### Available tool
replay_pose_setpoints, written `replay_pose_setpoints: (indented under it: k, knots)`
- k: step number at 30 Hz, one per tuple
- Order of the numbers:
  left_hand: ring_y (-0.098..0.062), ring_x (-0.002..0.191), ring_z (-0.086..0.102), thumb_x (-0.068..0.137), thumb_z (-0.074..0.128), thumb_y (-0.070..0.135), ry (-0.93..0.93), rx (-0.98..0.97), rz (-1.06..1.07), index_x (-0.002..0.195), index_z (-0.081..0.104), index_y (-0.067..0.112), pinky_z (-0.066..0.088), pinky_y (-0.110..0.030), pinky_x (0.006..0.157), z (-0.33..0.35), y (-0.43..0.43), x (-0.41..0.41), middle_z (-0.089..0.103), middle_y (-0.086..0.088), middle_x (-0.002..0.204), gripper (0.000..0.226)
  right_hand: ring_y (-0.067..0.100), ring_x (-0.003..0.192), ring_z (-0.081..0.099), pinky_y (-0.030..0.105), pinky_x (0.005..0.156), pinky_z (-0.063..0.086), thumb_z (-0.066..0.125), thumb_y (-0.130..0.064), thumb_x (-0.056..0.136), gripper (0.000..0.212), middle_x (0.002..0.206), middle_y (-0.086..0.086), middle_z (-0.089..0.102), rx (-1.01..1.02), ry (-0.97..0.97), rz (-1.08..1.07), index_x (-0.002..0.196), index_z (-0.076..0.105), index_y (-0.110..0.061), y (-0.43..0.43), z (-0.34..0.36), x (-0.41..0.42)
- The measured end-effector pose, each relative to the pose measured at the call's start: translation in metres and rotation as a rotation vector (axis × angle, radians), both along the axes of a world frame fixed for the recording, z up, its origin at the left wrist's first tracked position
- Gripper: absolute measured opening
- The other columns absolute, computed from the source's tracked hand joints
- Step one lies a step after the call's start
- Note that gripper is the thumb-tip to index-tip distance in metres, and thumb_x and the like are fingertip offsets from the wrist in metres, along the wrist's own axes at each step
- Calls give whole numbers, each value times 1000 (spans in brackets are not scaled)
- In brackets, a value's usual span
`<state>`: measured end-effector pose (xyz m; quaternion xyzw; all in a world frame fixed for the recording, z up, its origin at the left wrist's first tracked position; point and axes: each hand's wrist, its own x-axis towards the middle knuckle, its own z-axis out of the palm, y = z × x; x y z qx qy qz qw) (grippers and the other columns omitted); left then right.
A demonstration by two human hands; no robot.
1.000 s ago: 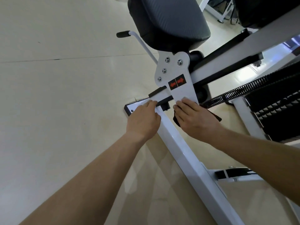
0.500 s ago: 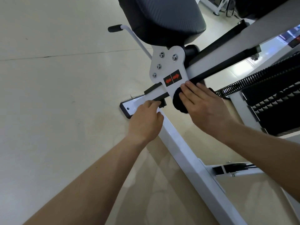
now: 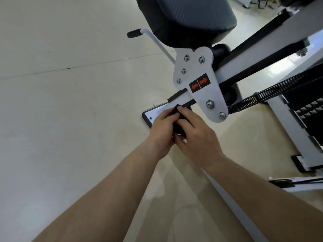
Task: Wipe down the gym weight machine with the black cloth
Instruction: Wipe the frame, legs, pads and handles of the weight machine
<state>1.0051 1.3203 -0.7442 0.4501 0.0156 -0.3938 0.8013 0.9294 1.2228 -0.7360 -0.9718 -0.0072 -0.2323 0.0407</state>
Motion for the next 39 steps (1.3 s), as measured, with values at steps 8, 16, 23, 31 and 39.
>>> replay_pose_setpoints:
  k: [8,16,23,31,39]
  knots:
    - [-20,93,67,88,70,24,-236,427,446,111,45,25,58,-46,86,-16,-42,38,62,5,97,34,26,90,62,28,65,46,56,-17,86,28,116,3,62,-21,156,-128,112,64,-12,-34,-45,-48]
    - [-27,88,60,103,40,39,-440,476,469,72,54,23,46,-39,78,-14,-98,24,66,-8,91,37,30,86,63,34,61,48,63,-20,80,30,117,7,61,-118,352,-248,109,65,-13,-50,-47,-50]
    - [-23,88,62,96,50,28,-556,493,422,95,69,15,50,-33,77,-28,-102,31,68,-7,90,23,29,77,61,30,57,37,69,-21,75,31,102,9,62,-130,448,-324,104,66,-9,-30,-49,-41]
    - [-22,94,61,97,56,24,-573,554,477,102,60,12,49,-34,86,-55,-109,50,64,-7,105,13,33,99,62,40,76,50,68,-23,78,52,127,10,60,-98,339,-306,126,59,-9,-47,-72,-12]
    - [-17,96,63,95,64,28,-406,496,463,103,60,13,51,-33,89,-52,-98,48,67,2,99,17,32,97,60,40,75,48,64,-23,80,50,128,10,57,-91,363,-313,128,57,-10,-53,-69,-24]
